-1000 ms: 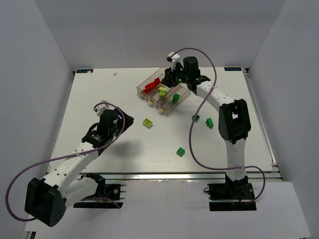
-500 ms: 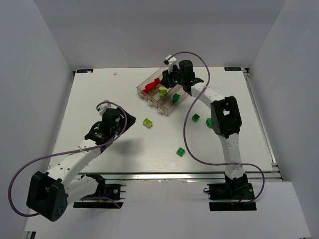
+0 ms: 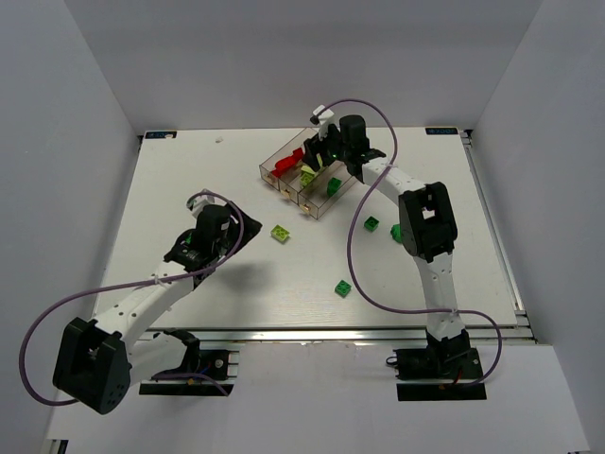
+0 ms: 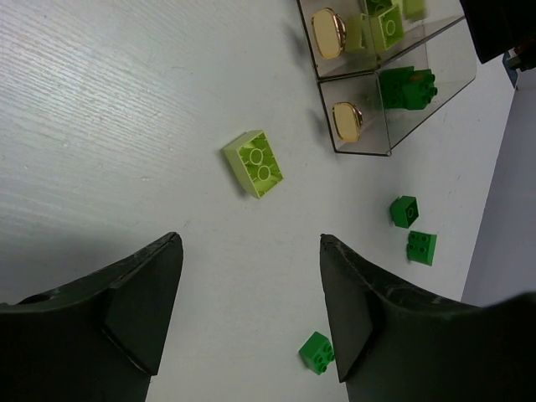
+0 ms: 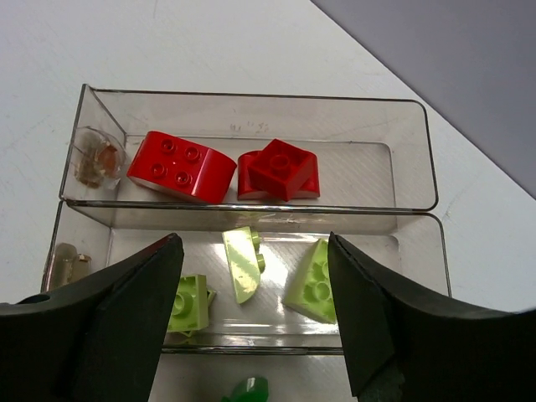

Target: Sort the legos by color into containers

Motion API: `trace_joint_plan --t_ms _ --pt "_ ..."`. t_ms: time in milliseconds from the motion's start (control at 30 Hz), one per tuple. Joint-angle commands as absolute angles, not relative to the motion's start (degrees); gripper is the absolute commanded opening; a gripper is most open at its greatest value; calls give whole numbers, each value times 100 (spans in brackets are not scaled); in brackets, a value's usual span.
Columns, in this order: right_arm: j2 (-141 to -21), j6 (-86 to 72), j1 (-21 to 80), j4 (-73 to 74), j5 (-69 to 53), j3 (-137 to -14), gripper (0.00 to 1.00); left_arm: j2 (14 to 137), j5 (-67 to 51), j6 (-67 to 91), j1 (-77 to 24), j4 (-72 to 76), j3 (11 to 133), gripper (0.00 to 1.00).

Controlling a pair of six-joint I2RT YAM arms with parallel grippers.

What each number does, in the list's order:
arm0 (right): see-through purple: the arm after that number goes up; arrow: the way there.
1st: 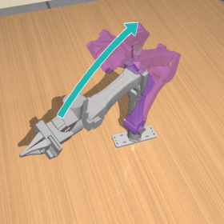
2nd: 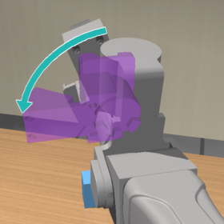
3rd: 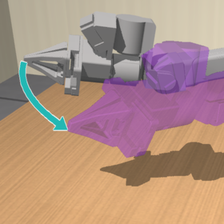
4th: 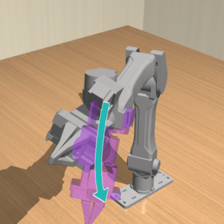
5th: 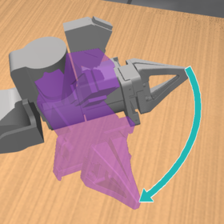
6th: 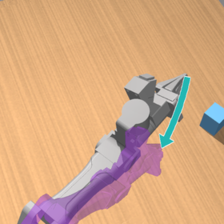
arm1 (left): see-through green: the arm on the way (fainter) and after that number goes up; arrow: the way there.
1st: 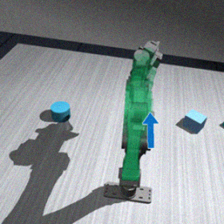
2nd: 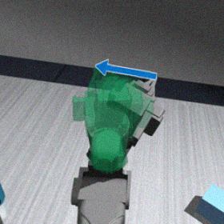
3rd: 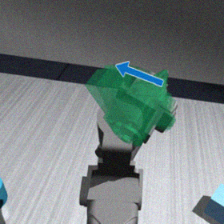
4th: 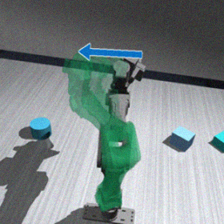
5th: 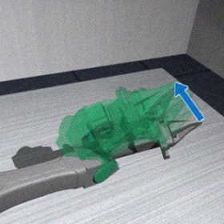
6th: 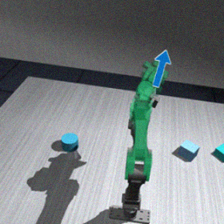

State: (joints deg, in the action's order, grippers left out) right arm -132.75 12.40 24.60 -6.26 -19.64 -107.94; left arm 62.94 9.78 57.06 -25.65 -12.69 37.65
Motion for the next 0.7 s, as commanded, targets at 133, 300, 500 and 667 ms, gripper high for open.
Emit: trace_joint_plan --t_ms 133,300,500,667 --pt "-12947 1555 2373 -756 -2337 -10881 86 6512 739 5774 -2558 -1072 3946 77" --pt "-11937 2301 2338 -361 -3195 -10155 89 6960 633 5774 -2619 -1247 4262 77" --pt "-10847 2715 2118 596 -4638 -9520 79 7672 835 5835 -2768 -1931 4850 79" --pt "-9749 2839 2022 782 -4808 -8281 64 8252 1019 6012 -3023 -2434 5580 98"
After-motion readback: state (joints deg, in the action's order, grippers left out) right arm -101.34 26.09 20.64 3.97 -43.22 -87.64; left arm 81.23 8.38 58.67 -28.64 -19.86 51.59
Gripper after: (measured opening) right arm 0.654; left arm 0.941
